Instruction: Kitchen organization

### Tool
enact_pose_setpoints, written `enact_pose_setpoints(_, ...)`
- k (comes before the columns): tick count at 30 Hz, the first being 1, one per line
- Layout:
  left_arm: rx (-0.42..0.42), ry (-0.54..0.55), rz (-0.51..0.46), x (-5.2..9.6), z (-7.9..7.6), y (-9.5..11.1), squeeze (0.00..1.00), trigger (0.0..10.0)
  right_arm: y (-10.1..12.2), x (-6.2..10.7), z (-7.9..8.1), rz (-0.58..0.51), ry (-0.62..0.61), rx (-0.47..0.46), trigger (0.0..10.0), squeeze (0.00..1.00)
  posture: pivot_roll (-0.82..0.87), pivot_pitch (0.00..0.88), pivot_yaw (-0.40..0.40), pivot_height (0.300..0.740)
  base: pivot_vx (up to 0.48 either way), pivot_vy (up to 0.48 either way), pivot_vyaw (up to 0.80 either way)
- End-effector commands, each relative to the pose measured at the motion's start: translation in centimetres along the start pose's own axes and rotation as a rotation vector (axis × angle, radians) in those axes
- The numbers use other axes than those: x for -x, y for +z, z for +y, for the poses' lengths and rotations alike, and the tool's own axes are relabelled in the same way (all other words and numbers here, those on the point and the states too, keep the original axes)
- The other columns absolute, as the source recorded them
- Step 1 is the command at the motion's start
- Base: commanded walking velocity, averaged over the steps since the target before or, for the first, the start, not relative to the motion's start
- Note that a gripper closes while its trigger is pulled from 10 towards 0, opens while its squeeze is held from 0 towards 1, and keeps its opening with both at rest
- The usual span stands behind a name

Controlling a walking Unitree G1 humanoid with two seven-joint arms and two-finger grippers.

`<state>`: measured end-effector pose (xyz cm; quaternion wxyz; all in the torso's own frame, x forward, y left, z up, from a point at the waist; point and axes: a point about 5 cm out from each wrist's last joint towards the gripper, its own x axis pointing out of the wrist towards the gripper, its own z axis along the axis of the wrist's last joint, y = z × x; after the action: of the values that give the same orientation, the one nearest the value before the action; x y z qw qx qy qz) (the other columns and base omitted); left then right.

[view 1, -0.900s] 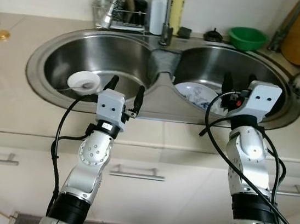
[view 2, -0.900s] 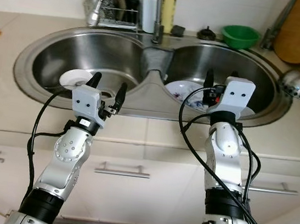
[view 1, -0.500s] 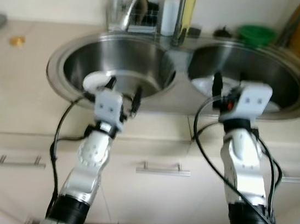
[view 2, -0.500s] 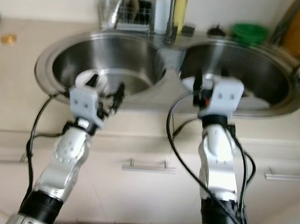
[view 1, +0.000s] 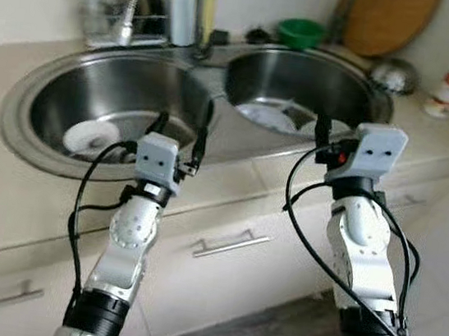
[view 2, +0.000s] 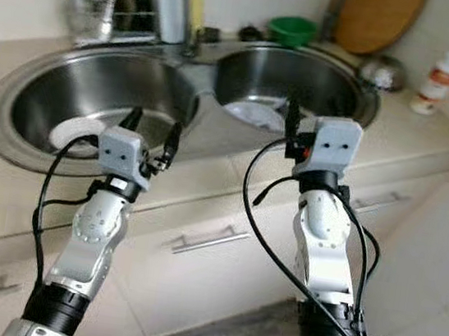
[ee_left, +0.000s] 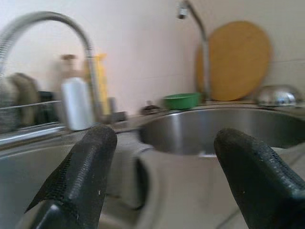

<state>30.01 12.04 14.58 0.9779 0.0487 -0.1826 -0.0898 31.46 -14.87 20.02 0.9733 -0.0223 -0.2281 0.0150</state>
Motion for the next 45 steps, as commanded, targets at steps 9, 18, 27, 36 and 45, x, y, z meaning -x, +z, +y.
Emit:
enact_pose_setpoints(9, -0.014, -0.009, -0.029, -0.2, -0.1, 0.5, 0.0, 10.0, 0.1, 1.0, -0.8, -0.005, -0.012, 0.026, 10.0, 0.0, -0.08, 0.0, 0.007, 0.74, 0.0, -0.107, -0.8)
enact_pose_setpoints(18, -0.002, -0.009, -0.043, -0.3, -0.2, 0.6, 0.0, 10.0, 0.0, 1.0, -0.9, -0.002, -0.024, 0.024, 10.0, 0.0, -0.08, 0.0, 0.012, 0.74, 0.0, -0.32, -0.8)
enact_pose_setpoints(27, 0.003, -0.008, -0.042, -0.2, -0.1, 0.6, 0.0, 10.0, 0.0, 1.0, -0.8, -0.01, -0.025, 0.019, 10.0, 0.0, -0.08, 0.0, 0.011, 0.74, 0.0, 0.0, -0.8)
enact_pose_setpoints(36, -0.048, -0.013, -0.077, -0.2, -0.2, 0.9, 0.0, 10.0, 0.4, 1.1, -0.7, -0.043, -0.03, 0.008, 10.0, 0.0, -0.08, 0.0, 0.014, 0.74, 0.0, 0.0, -0.8)
enact_pose_setpoints(45, -0.052, -0.023, -0.072, -0.1, -0.4, 0.8, 0.0, 10.0, 0.4, 1.2, -0.7, -0.043, -0.029, 0.009, 10.0, 0.0, -0.08, 0.0, 0.014, 0.74, 0.0, 0.0, -0.8)
